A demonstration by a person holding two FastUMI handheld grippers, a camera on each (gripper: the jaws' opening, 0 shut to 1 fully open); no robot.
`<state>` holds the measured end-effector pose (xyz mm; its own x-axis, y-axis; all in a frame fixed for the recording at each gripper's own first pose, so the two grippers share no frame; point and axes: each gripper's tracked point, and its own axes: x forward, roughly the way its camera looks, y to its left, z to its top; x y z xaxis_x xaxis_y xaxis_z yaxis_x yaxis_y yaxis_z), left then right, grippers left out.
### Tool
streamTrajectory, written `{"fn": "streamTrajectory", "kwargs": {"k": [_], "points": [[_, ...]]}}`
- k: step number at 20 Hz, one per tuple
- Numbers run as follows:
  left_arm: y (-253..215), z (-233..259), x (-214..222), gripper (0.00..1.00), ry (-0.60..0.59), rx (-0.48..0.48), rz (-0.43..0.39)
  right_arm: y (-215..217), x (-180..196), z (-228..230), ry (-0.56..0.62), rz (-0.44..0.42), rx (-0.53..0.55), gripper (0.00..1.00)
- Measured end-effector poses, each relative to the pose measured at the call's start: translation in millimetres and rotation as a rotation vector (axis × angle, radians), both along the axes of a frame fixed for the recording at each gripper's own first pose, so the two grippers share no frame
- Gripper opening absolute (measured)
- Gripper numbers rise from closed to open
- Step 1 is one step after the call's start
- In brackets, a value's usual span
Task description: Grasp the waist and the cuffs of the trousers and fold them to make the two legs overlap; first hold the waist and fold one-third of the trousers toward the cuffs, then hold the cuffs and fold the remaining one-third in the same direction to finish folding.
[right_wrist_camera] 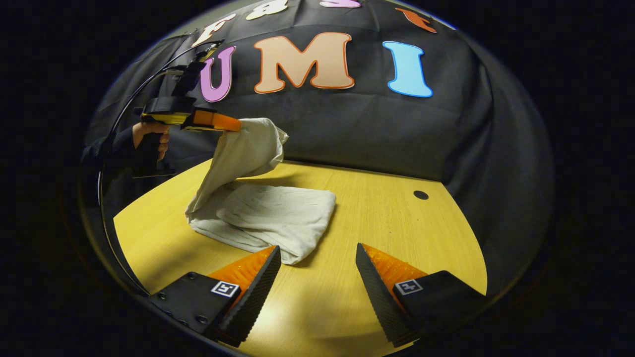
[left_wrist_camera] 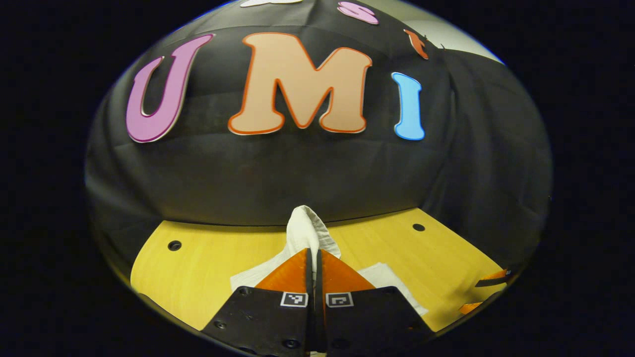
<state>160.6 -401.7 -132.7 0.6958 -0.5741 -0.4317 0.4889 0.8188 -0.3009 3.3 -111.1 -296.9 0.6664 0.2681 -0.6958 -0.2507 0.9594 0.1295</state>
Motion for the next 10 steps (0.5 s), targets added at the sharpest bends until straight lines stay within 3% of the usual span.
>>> {"fn": "streamTrajectory", "kwargs": {"k": [6,10], "points": [[-85,-4,-58,0.0,-0.004,-0.016,-0.171,-32,-2,-4,0.003,-0.045,-0.007,0.99],[-114,-49,-103,0.0,0.021,0.069,-0.255,-48,1,-7,0.002,-0.071,0.003,0.99]]}}
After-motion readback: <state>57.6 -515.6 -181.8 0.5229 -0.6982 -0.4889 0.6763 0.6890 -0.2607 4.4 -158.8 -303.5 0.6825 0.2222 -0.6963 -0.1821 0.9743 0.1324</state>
